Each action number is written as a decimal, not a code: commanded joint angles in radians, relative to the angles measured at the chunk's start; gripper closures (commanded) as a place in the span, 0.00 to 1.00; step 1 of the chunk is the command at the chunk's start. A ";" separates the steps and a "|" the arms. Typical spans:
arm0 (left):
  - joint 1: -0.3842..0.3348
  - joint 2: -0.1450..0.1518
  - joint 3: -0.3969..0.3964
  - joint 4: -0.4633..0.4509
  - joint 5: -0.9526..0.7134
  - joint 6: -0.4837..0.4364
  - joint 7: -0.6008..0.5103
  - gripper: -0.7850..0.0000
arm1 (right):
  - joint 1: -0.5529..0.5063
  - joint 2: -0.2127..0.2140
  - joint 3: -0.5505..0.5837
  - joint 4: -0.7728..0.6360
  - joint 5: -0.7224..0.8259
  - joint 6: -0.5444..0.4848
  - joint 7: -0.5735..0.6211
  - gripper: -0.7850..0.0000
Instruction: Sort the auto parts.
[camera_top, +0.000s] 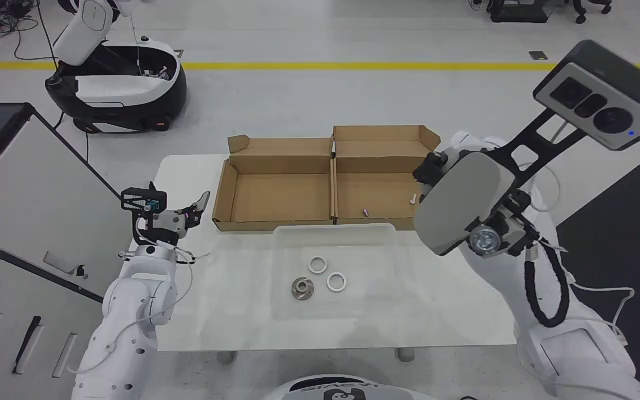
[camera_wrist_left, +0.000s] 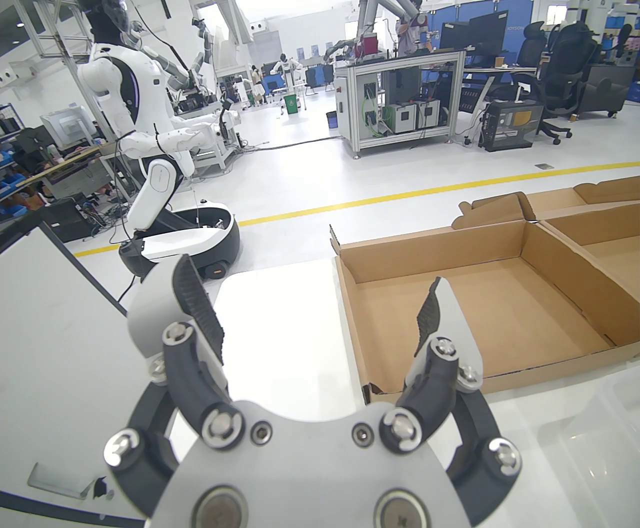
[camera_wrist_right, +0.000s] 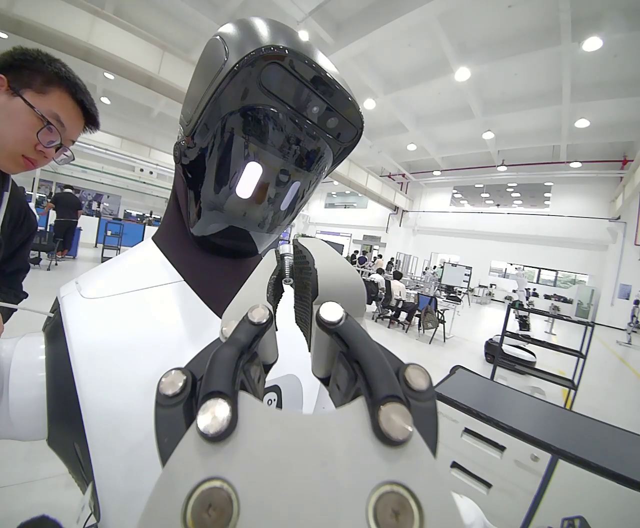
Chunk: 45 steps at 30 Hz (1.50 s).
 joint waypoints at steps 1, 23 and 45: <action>0.000 0.000 0.000 0.000 0.000 0.000 0.000 0.00 | 0.000 0.000 0.000 0.000 0.000 0.000 0.000 1.00; 0.000 0.000 0.000 0.000 0.000 0.000 0.000 0.00 | -0.267 0.087 0.521 0.049 -0.017 0.216 0.216 1.00; 0.000 0.000 0.000 0.000 0.000 0.000 0.000 0.00 | -0.252 0.184 0.775 0.179 -0.427 0.745 0.591 1.00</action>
